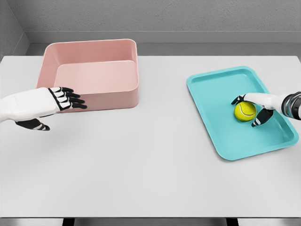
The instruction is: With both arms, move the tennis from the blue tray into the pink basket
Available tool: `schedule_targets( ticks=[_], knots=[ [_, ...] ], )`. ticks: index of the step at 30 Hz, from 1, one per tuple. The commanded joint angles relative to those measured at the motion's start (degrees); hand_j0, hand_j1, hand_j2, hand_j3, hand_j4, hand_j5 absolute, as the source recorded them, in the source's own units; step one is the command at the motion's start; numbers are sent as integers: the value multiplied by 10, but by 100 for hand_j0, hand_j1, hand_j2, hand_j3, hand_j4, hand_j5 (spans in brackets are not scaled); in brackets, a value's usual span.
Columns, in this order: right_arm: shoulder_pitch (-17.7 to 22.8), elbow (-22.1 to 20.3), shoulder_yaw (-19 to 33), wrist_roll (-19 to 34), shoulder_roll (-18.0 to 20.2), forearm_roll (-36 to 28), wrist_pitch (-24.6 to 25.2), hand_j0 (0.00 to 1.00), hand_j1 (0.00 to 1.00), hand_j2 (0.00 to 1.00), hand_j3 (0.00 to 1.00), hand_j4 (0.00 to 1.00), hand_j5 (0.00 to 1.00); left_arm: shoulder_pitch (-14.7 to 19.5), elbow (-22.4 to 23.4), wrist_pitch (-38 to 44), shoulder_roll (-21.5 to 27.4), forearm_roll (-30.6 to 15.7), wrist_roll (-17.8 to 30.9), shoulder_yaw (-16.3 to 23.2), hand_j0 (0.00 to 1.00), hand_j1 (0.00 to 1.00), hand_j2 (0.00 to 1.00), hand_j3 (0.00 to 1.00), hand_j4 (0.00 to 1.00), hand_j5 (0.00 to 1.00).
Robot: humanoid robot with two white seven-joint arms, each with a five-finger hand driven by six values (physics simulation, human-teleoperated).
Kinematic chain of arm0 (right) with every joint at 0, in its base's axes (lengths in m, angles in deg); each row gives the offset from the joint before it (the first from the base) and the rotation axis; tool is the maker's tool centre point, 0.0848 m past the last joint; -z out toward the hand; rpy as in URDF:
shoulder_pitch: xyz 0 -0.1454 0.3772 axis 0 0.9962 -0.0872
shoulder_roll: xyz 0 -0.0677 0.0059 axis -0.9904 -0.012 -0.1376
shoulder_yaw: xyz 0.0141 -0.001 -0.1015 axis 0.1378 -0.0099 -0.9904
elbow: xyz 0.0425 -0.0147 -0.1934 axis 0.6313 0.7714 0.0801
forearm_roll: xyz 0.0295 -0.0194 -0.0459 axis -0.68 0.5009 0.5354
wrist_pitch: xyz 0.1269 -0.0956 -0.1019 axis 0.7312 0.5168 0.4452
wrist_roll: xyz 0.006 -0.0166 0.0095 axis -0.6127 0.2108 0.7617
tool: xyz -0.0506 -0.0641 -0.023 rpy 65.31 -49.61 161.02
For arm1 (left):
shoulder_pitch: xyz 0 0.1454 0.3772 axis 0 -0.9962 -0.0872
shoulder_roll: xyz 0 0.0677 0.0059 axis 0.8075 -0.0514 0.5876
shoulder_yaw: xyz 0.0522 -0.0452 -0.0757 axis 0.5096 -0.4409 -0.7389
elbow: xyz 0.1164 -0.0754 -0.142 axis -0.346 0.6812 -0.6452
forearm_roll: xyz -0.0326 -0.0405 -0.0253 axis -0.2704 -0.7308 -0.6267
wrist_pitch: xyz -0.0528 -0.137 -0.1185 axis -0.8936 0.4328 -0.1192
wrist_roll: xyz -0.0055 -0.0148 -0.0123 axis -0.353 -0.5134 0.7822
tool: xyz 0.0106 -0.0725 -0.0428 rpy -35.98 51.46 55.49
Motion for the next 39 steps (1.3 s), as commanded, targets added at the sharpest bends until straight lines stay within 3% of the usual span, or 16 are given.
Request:
schedule_targets(
  ticks=[1,3,5,22,34,39],
  knots=[
    [0,0,-4,2,1,1,6,73,73,73,73,73,73,0,-1,1,1,-4,0,0,100,100,100,100,100,100],
    [0,-1,-4,2,1,7,5,58,58,58,58,58,58,0,-1,1,1,-3,1,-1,100,100,100,100,100,100],
    [0,-2,-4,2,1,10,5,56,56,56,56,56,56,-1,-1,1,2,-4,0,-1,100,100,100,100,100,100],
    [-21,-15,-4,2,-1,10,3,51,51,51,51,51,51,-1,-6,1,1,-3,1,2,100,100,100,100,100,100],
    [-32,-126,-8,2,-6,10,-2,50,50,50,50,50,50,-1,-13,1,1,-3,1,3,100,100,100,100,100,100],
    [-45,-126,-18,2,-35,10,-12,50,50,50,50,50,50,-2,-13,1,1,-3,1,2,100,100,100,100,100,100]
  ],
)
